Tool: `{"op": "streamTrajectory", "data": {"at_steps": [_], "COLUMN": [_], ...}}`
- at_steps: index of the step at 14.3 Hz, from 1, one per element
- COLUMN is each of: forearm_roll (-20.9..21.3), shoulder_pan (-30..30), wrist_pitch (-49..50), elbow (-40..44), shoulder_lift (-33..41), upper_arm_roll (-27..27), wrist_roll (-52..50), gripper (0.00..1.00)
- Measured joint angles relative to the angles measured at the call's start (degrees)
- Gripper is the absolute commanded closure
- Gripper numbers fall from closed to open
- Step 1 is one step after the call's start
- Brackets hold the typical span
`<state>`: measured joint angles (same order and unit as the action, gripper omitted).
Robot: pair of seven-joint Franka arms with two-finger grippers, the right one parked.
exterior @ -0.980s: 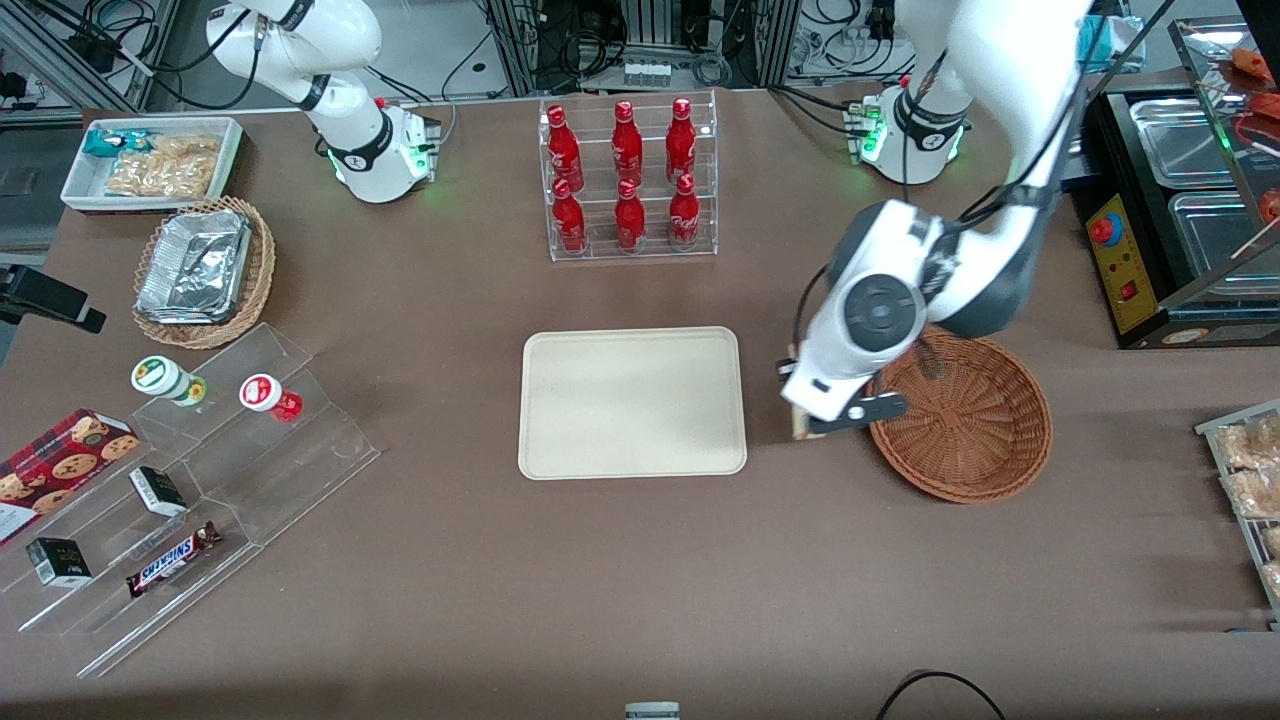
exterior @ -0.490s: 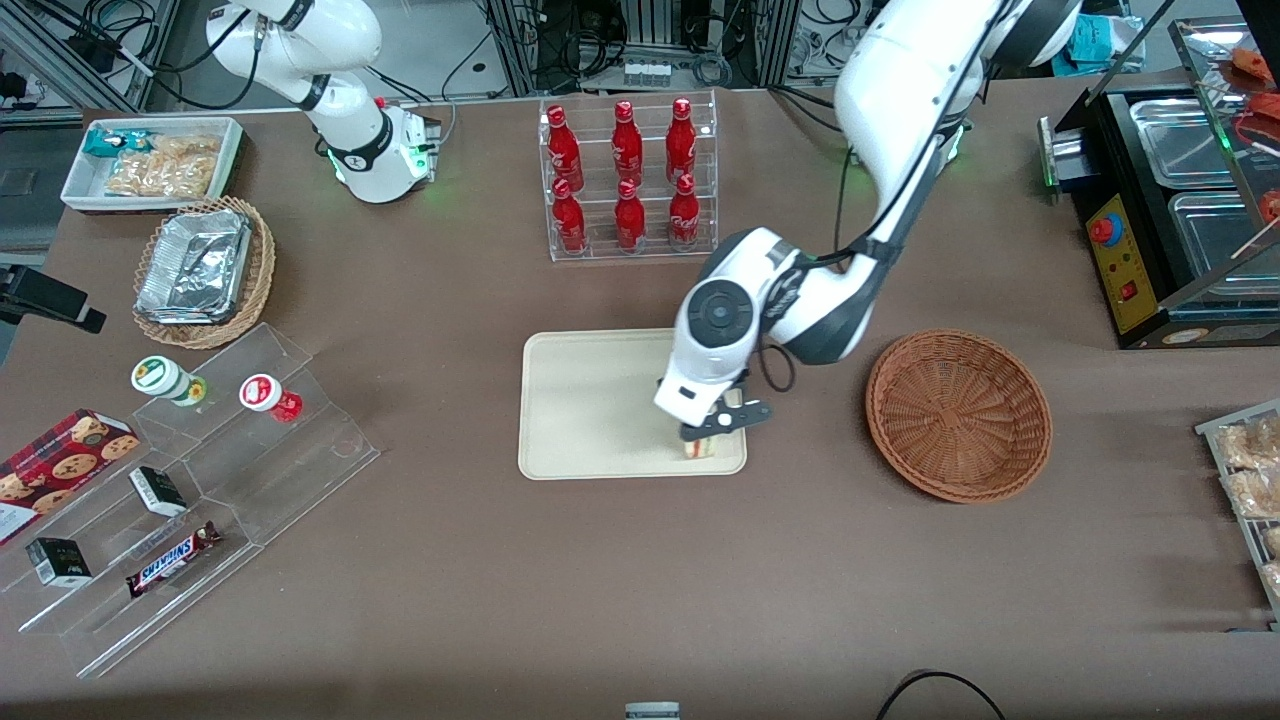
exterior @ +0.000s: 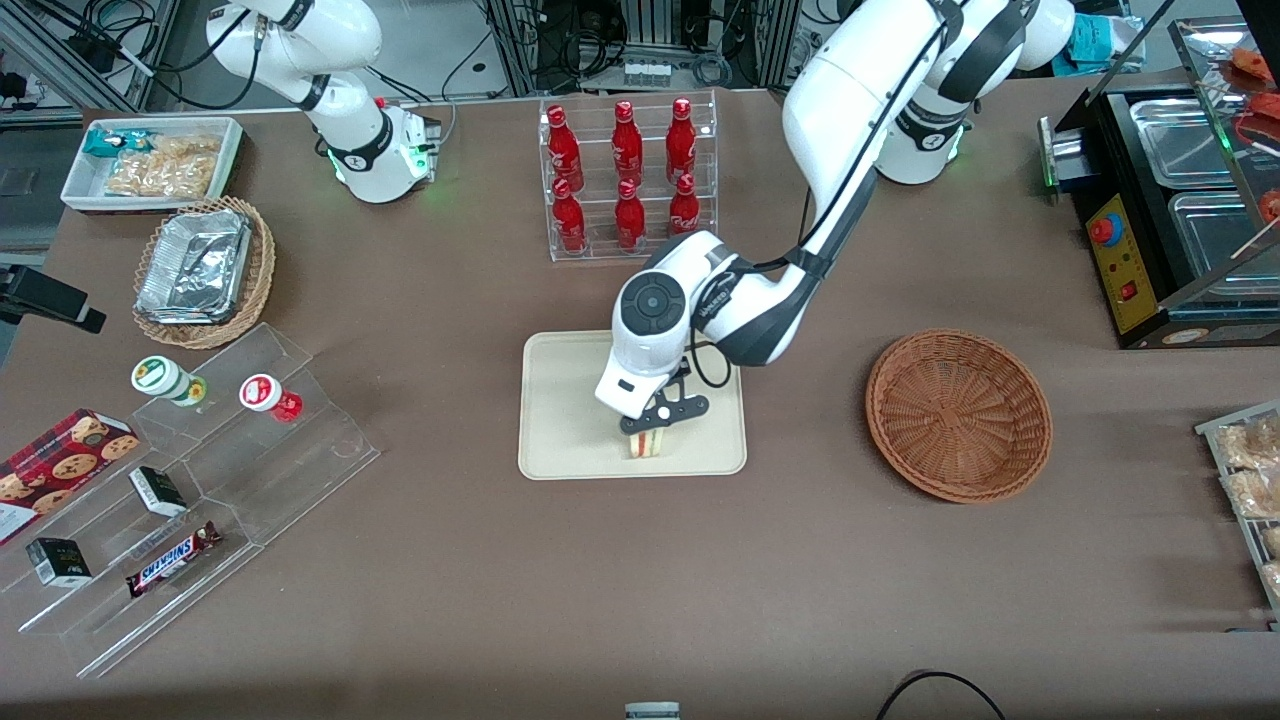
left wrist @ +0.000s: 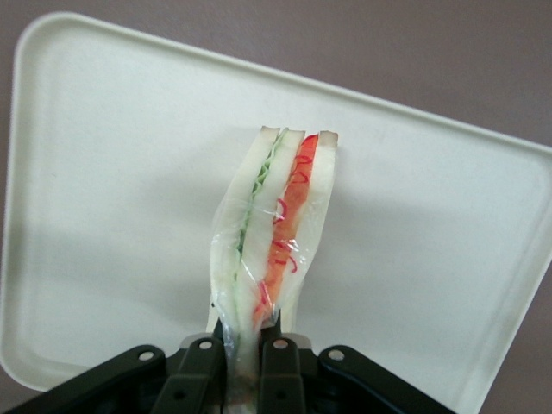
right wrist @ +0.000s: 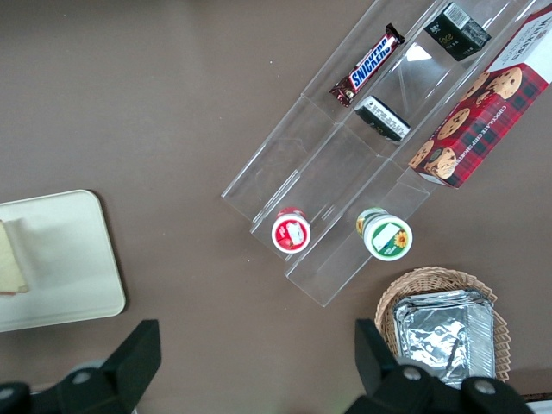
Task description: Place sandwich from basket to tray
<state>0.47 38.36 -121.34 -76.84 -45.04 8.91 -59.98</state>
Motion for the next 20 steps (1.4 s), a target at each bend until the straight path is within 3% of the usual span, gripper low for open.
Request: {"op": "streamTrajectory", "data": {"at_steps": [2,3,5,12,20], "forearm_roll": [0.0,0.0,0.0,0.1,0.5], "shoulder_pan": [0.4,0.5,0.5,0.5,-2.0], "wrist_pitch": [-0.4,-0.5,-0.5,0.0,18.9], "elbow": [0.0,0.0,0.0,1.7,-0.5], "shoulder_lift": [-0.9,-1.2,-1.4,0.2,10.3], "upper_arm_roll": [0.3,0.3,0.4,0.8,-5.9], "wrist_roll": [-0.1,-0.1,-0.3,-2.8,-2.2], "gripper": [0.96,0.89,0.00,0.00,0.00]}}
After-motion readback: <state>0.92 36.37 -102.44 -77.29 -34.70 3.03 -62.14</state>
